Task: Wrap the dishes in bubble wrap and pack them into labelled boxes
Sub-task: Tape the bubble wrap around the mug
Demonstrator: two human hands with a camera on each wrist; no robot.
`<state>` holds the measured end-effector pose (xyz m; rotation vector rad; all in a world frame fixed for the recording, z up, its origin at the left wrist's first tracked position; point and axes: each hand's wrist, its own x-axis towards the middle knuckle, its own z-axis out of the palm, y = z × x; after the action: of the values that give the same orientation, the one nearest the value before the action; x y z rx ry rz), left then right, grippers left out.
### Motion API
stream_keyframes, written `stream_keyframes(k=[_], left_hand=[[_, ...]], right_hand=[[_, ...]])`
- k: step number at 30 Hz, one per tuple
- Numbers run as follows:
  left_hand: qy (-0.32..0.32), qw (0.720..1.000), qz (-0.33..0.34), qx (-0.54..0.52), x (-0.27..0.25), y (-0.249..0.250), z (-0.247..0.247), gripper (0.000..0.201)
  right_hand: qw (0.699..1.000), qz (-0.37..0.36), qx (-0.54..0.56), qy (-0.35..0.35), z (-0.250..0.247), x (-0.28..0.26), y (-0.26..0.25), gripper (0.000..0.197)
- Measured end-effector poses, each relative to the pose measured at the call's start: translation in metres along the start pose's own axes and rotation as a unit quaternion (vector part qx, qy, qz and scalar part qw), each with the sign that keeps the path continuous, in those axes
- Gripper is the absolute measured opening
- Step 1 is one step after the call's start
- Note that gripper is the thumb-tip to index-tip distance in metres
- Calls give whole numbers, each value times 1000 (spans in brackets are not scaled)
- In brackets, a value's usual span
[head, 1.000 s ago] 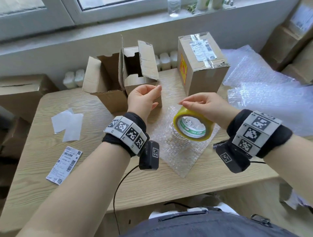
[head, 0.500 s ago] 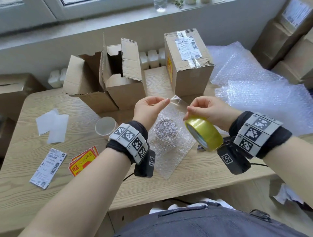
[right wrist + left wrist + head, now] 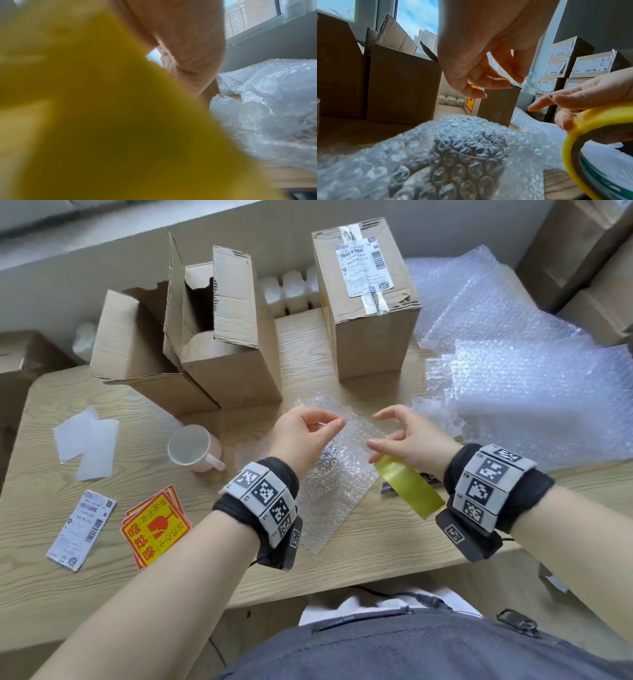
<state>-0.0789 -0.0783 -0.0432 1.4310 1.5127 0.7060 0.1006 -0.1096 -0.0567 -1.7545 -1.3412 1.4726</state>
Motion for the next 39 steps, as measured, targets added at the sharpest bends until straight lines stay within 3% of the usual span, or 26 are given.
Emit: stream_keyframes(k=[2, 5, 9, 14, 18, 20, 22, 23, 25, 27, 30, 34, 39], left_hand=[[-5, 1000, 8, 12, 0, 1, 3, 14], [-19, 999, 27, 31, -1, 2, 8, 9], [-19, 999, 18, 20, -2, 4, 13, 4], [-12, 999, 15, 41, 0, 4, 16, 6], [42, 995, -16, 87, 12, -9, -3, 36], [20, 973, -8, 231, 18, -20, -16, 61], [-45, 924, -9, 381, 16, -29, -22, 89], [-73, 903, -24, 424, 13, -33, -22, 100], [-110, 887, -70, 443, 7, -41, -15, 110], [-116, 892, -97, 425, 5, -47, -8, 115], [-108, 894, -84, 427, 4, -51, 5, 116], [-93, 866, -34, 489, -2, -48, 24, 114], [-89, 841, -44, 532, -17, -44, 40, 107]], right_hand=[[1000, -4, -9, -30, -1, 0, 2, 39], [998, -3, -30, -50, -5, -2, 1, 21], [999, 9, 24, -31, -8, -2, -1, 22], [1000, 11, 12, 7, -6, -3, -4, 22], [998, 22, -30, 40, -4, -5, -5, 21], [997, 30, -51, 48, -4, -7, -2, 20], [996, 42, -61, 43, -2, -10, 1, 21], [996, 49, -65, 36, 0, -12, 3, 21], [995, 60, -71, 23, 3, -14, 4, 21], [995, 68, -76, 9, 7, -16, 5, 21], [994, 75, -79, -1, 10, -15, 7, 21], [994, 81, -71, 4, 12, -13, 11, 21], [994, 82, -70, -2, 17, -12, 16, 20]])
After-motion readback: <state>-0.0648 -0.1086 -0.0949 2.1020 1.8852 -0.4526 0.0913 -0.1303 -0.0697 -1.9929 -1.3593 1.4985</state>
